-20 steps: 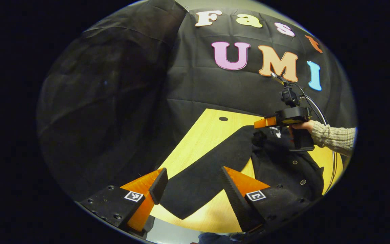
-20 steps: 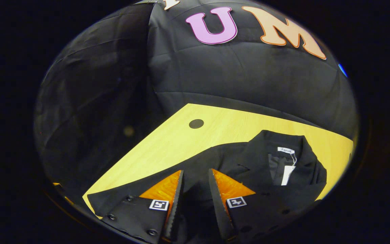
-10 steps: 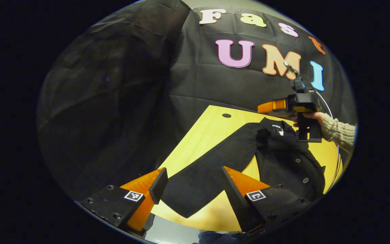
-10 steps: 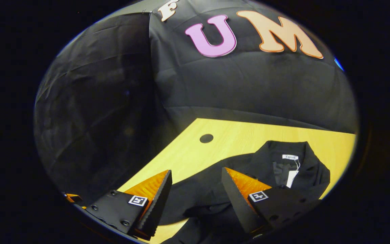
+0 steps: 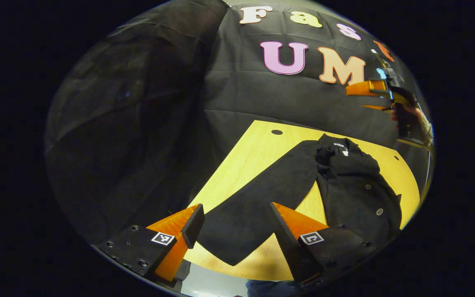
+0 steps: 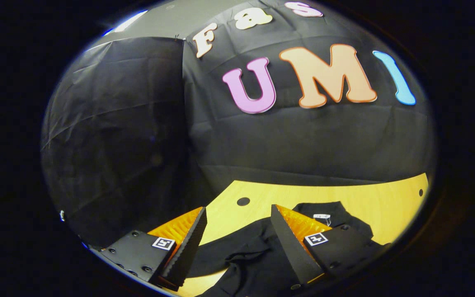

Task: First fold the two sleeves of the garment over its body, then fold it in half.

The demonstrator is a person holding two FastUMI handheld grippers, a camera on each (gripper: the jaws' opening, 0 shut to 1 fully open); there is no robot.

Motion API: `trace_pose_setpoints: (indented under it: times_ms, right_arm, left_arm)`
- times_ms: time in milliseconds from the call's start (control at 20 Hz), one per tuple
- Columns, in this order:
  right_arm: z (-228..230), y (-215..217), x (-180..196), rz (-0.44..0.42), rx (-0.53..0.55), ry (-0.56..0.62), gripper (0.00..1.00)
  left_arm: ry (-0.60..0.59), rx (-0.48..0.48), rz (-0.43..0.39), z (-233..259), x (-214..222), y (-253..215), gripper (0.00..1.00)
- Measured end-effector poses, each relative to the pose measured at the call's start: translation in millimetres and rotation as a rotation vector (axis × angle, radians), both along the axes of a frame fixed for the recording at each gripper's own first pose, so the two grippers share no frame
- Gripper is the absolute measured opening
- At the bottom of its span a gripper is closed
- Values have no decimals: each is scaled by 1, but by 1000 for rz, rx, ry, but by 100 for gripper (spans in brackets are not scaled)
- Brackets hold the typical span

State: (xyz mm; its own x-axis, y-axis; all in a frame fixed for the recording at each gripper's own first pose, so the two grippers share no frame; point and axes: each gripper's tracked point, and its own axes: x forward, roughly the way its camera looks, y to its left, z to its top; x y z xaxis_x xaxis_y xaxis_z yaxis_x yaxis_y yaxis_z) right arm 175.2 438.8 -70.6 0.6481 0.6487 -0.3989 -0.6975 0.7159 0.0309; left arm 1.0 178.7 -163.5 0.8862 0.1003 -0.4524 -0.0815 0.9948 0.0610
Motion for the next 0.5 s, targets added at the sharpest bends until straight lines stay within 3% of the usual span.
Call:
trace_pose_setpoints:
  times_ms: [50,100,150,300,450,500]
  right_arm:
    - [14,-9,-5,-7,7,-30,94]
    - [25,-18,-9,-14,15,-63,100]
    - [35,-26,-12,-23,25,-86,94]
    - [49,-49,-29,-61,64,-92,98]
    - [50,-77,-39,-127,68,-99,94]
    - [52,-86,-43,-146,63,-106,97]
  left_arm:
    - [8,3,-1,-5,0,3,94]
    - [17,8,-3,-9,0,3,95]
    - [25,14,-6,-14,-2,5,95]
    - [50,35,-21,-29,-3,9,95]
    - [85,37,-33,-49,-6,11,94]
    - [101,32,-31,-55,-7,12,94]
